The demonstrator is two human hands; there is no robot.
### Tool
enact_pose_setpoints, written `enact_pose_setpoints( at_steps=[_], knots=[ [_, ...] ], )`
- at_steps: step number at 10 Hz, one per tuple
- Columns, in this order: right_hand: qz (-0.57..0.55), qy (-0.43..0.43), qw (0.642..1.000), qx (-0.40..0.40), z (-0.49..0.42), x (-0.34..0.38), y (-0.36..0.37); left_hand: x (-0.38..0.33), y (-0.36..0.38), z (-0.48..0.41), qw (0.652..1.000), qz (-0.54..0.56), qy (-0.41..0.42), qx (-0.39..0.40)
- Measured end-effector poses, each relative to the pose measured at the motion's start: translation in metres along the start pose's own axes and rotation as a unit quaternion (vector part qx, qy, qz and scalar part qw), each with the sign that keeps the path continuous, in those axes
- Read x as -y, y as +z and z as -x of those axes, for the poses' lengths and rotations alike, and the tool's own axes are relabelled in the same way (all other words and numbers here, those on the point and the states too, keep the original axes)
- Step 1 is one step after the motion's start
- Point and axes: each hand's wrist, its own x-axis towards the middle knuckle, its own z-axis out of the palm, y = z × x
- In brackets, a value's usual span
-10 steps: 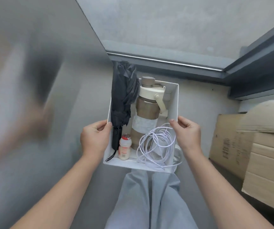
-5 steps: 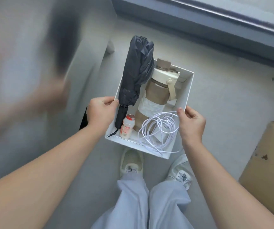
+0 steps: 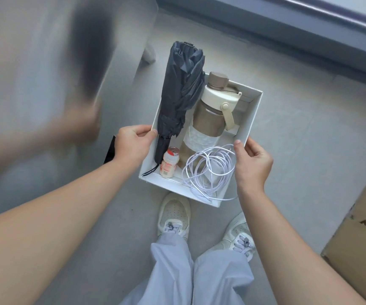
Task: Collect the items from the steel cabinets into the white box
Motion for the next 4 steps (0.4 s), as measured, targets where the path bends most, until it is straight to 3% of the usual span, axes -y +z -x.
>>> enact_pose_setpoints(
  at_steps=[2, 4],
  knots=[
    [0.004, 0.001, 1.000, 0.005, 0.005, 0.005, -0.003, -0.010, 0.002, 0.009, 1.000, -0.010, -0.005, 0.002],
    [0.053, -0.015, 0.997, 0.060, 0.038, 0.035, -0.032, -0.021, -0.014, 0.038, 0.999, -0.032, -0.023, 0.003]
  ],
)
